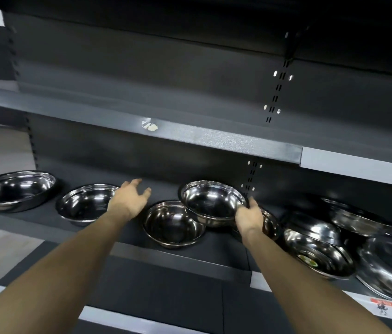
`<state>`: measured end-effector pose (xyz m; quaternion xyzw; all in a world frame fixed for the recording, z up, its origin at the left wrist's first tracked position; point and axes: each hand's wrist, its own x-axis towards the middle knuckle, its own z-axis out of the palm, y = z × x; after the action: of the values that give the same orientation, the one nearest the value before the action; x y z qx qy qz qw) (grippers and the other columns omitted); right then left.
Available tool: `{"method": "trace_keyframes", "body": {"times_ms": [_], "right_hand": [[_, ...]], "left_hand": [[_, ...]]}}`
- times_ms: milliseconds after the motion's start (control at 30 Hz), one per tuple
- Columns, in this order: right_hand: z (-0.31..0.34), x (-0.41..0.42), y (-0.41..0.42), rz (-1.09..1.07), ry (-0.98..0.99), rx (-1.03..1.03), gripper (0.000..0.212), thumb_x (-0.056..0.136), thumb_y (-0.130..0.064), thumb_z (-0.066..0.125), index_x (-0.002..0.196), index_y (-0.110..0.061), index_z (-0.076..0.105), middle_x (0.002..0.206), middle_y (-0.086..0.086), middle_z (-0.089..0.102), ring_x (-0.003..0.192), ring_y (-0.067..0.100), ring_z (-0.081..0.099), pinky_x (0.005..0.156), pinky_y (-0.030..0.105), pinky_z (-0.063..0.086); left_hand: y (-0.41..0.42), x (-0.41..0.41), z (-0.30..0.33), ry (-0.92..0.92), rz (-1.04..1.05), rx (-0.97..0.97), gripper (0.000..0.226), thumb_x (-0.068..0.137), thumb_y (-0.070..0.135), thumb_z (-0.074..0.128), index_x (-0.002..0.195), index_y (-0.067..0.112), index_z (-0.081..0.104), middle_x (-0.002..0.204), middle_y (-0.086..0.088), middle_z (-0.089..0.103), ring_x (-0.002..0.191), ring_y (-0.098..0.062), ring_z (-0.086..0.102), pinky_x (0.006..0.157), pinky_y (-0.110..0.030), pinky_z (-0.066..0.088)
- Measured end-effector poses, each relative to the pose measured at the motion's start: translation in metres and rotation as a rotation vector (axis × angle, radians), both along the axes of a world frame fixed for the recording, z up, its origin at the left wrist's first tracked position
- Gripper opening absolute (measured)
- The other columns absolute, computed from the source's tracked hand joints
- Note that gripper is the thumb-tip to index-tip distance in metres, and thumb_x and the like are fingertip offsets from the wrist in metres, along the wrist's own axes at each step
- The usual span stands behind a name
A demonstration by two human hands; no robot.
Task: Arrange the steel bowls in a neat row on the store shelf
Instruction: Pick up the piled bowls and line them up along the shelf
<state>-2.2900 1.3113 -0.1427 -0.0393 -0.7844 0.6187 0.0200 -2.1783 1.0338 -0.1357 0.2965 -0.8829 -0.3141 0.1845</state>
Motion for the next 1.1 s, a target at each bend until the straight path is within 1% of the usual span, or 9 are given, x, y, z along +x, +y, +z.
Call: {"method": "trace_keyframes", "body": {"times_ms": [167, 267, 333, 433, 533, 633, 800, 933, 1100], "right_hand": [[-0.008, 0.004, -0.028, 0.049, -0.008, 0.007, 0.063, 0.092, -0.012, 0.046, 0.153, -0.017, 0.031, 0.15, 0.008, 0.045, 0.136, 0.027, 0.043, 0.109, 0.027, 0.031], [-0.01, 0.007, -0.043, 0.069, -0.008, 0.024, 0.063, 0.093, -0.014, 0.046, 0.153, -0.018, 0.03, 0.149, 0.008, 0.046, 0.129, 0.026, 0.049, 0.1, 0.023, 0.033], [-0.013, 0.01, -0.051, 0.078, -0.011, 0.056, 0.063, 0.092, -0.012, 0.046, 0.153, -0.017, 0.03, 0.148, 0.008, 0.047, 0.12, 0.023, 0.053, 0.093, 0.022, 0.033], [-0.019, 0.015, -0.061, 0.072, -0.013, 0.128, 0.061, 0.092, -0.011, 0.045, 0.152, -0.013, 0.033, 0.144, 0.011, 0.05, 0.124, 0.028, 0.052, 0.09, 0.022, 0.035], [-0.026, 0.018, -0.069, 0.056, -0.031, 0.181, 0.054, 0.091, -0.011, 0.044, 0.145, -0.01, 0.044, 0.132, 0.016, 0.059, 0.118, 0.032, 0.056, 0.086, 0.025, 0.041], [-0.033, 0.02, -0.077, 0.043, -0.037, 0.201, 0.05, 0.092, -0.012, 0.044, 0.141, -0.007, 0.046, 0.129, 0.018, 0.061, 0.12, 0.034, 0.055, 0.095, 0.029, 0.044], [-0.039, 0.027, -0.084, 0.105, -0.044, 0.278, 0.062, 0.097, -0.018, 0.041, 0.156, -0.017, 0.022, 0.136, 0.015, 0.057, 0.125, 0.034, 0.052, 0.096, 0.031, 0.041], [-0.042, 0.022, -0.082, 0.128, -0.083, 0.361, 0.054, 0.1, -0.033, 0.042, 0.145, -0.004, 0.04, 0.143, 0.018, 0.05, 0.131, 0.035, 0.047, 0.106, 0.035, 0.037], [-0.044, 0.022, -0.068, 0.098, -0.103, 0.353, 0.055, 0.1, -0.035, 0.043, 0.145, -0.004, 0.042, 0.149, 0.017, 0.043, 0.137, 0.034, 0.041, 0.114, 0.035, 0.032]], "left_hand": [[-0.013, 0.018, 0.002, -0.09, -0.062, -0.116, 0.059, 0.093, 0.054, 0.049, 0.146, 0.028, 0.042, 0.152, -0.007, 0.038, 0.139, -0.029, 0.037, 0.114, -0.04, 0.032], [-0.02, 0.026, 0.003, -0.121, -0.07, -0.136, 0.061, 0.092, 0.056, 0.048, 0.146, 0.029, 0.041, 0.156, -0.004, 0.033, 0.143, -0.027, 0.03, 0.116, -0.039, 0.029], [-0.023, 0.029, 0.003, -0.123, -0.069, -0.125, 0.061, 0.092, 0.055, 0.049, 0.146, 0.028, 0.042, 0.156, -0.004, 0.032, 0.143, -0.026, 0.03, 0.116, -0.038, 0.027], [-0.027, 0.034, 0.0, -0.12, -0.061, -0.11, 0.061, 0.091, 0.054, 0.052, 0.145, 0.026, 0.043, 0.155, -0.005, 0.035, 0.142, -0.026, 0.032, 0.116, -0.035, 0.026], [-0.032, 0.04, -0.004, -0.136, -0.058, -0.096, 0.061, 0.092, 0.053, 0.052, 0.145, 0.025, 0.043, 0.155, -0.004, 0.035, 0.14, -0.028, 0.035, 0.114, -0.037, 0.03], [-0.037, 0.044, -0.005, -0.146, -0.063, -0.101, 0.059, 0.092, 0.05, 0.053, 0.145, 0.024, 0.044, 0.153, -0.005, 0.037, 0.138, -0.029, 0.037, 0.113, -0.039, 0.034], [-0.037, 0.044, -0.007, -0.133, -0.079, -0.079, 0.06, 0.091, 0.049, 0.054, 0.145, 0.024, 0.044, 0.153, -0.004, 0.037, 0.138, -0.028, 0.038, 0.113, -0.038, 0.033], [-0.037, 0.039, -0.007, -0.131, -0.1, -0.086, 0.06, 0.092, 0.048, 0.054, 0.145, 0.023, 0.042, 0.153, -0.006, 0.036, 0.139, -0.028, 0.036, 0.113, -0.037, 0.031], [-0.027, 0.025, -0.008, -0.129, -0.163, -0.081, 0.06, 0.093, 0.049, 0.052, 0.146, 0.023, 0.041, 0.153, -0.008, 0.036, 0.141, -0.028, 0.033, 0.115, -0.039, 0.031]]}}
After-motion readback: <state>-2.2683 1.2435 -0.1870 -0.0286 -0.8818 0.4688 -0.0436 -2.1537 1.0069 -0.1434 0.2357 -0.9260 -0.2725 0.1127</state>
